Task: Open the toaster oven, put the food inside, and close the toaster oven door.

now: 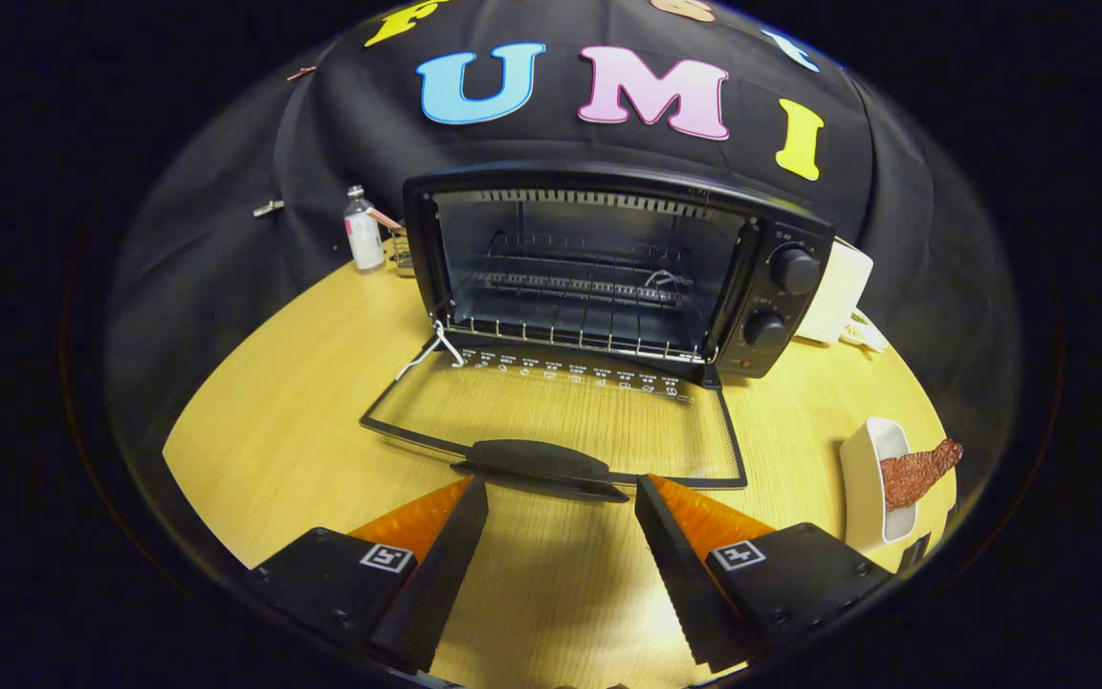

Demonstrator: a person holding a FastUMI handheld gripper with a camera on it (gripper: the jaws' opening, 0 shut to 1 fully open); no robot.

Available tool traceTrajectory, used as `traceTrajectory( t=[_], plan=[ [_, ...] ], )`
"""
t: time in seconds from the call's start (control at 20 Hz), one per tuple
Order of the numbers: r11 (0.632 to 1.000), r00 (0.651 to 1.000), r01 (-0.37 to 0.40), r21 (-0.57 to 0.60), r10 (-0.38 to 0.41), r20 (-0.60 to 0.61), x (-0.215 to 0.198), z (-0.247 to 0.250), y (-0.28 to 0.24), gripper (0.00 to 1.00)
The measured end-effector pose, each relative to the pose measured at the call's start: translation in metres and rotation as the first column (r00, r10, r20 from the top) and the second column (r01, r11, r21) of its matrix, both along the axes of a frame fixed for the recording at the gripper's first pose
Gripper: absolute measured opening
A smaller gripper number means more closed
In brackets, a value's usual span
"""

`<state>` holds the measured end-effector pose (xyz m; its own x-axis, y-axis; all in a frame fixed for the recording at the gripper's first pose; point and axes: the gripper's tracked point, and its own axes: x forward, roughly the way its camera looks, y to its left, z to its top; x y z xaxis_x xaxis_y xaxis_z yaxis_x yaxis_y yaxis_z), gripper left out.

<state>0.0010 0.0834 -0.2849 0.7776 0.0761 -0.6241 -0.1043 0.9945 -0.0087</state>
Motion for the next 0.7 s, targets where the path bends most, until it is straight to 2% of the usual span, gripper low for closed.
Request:
traceTrajectory(
  t=[0.15, 0.35, 0.5, 0.7],
  plan=[
    [0.999, 0.996, -0.044, -0.008, 0.045, 0.079, -0.011, 0.041, -0.014, 0.97],
    [0.998, 0.978, -0.053, -0.020, 0.056, 0.200, -0.019, 0.106, -0.051, 0.98],
    [0.999, 0.965, -0.042, -0.028, 0.048, 0.257, -0.024, 0.148, -0.086, 0.98],
    [0.999, 0.957, 0.029, -0.042, -0.016, 0.290, -0.024, 0.176, -0.150, 0.98]
  ],
)
